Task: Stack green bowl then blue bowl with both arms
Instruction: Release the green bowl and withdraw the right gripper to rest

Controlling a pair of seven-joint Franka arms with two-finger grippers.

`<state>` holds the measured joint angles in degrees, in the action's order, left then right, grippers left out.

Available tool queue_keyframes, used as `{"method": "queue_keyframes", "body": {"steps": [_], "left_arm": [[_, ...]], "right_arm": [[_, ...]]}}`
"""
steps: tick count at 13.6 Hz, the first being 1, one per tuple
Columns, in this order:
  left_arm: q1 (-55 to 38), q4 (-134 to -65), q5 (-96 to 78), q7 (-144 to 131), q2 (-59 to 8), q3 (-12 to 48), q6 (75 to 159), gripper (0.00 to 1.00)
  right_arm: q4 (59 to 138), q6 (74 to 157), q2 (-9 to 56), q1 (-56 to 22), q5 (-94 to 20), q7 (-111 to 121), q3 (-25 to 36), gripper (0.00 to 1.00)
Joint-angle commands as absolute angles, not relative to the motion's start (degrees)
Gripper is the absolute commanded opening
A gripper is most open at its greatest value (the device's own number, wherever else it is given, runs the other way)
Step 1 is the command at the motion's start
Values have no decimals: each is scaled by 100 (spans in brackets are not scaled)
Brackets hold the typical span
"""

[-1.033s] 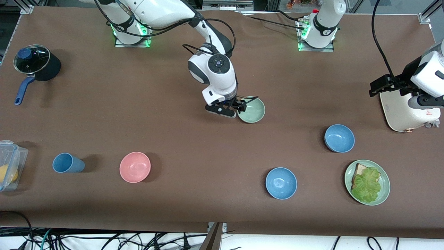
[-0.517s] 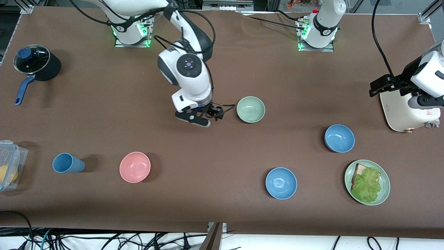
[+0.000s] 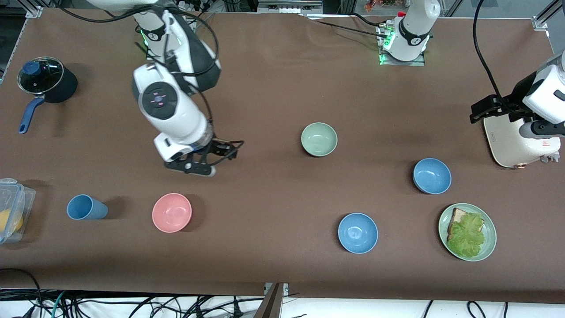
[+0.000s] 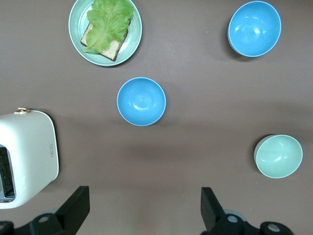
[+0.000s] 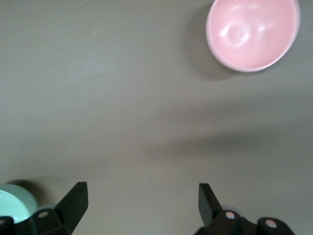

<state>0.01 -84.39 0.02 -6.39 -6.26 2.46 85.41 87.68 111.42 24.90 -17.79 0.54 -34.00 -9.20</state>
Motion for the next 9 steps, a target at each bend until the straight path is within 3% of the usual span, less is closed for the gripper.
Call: {"method": "queue_keyframes", "body": {"steps": [1,9], "left_arm": [[9,-8218,79,-650,-721,264,8402,100],[184,-8218,114,-624,-870,193,8411,100]], "right_arm": [[9018,10917,2233,-1346,-53,-2455,-967,100],[9026,10503,1891,-1222,-44,-1740,-492,100]]}}
